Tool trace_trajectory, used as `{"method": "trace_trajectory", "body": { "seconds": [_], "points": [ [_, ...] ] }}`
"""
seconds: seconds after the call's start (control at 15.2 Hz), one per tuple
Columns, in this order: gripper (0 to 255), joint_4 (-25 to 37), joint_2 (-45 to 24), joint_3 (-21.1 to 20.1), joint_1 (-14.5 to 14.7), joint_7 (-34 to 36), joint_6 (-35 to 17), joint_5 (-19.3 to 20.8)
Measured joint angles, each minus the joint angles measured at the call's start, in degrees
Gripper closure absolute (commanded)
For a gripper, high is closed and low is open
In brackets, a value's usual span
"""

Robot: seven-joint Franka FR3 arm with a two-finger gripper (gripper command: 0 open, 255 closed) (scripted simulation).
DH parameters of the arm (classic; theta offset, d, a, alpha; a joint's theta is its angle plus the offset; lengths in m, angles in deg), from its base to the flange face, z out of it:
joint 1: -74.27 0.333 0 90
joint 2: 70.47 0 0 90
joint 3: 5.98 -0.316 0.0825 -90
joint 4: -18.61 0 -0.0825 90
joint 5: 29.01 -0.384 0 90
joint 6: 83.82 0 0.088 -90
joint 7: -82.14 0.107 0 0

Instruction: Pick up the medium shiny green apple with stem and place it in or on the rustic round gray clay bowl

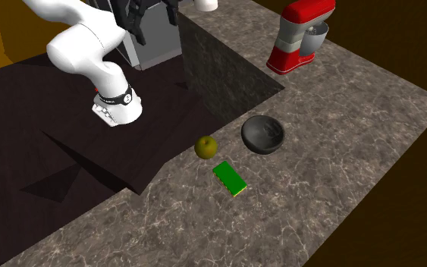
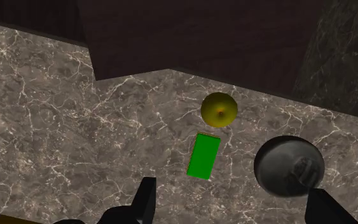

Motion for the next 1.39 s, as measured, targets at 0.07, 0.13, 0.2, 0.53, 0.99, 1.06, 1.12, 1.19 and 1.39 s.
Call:
{"method": "trace_trajectory", "body": {
  "seconds": [0.07,0.13,0.2,0.53,0.99,1.06,1.12,1.19,1.39],
  "points": [
    [0,0.00,0.00,0.00,0.00,0.00,0.00,0.00],
    [0,-1.21,0.33,-0.10,0.01,0.09,-0.95,-0.03],
    [0,-2.95,0.48,-0.14,0.01,0.12,-2.60,-0.01],
    [0,-12.32,1.33,-1.23,0.34,1.17,-11.87,-0.48],
    [0,-24.05,-1.91,-2.46,0.97,2.29,-27.86,-1.01],
    [0,-25.50,-2.72,-2.70,1.12,2.53,-30.29,-1.13],
    [0,-26.76,-3.31,-3.09,1.37,2.92,-32.37,-1.33],
    [0,-27.99,-4.74,-3.31,1.52,3.12,-35.09,-1.46],
    [0,-31.61,-9.60,-3.80,1.82,3.50,-44.03,-1.69]
  ]
}}
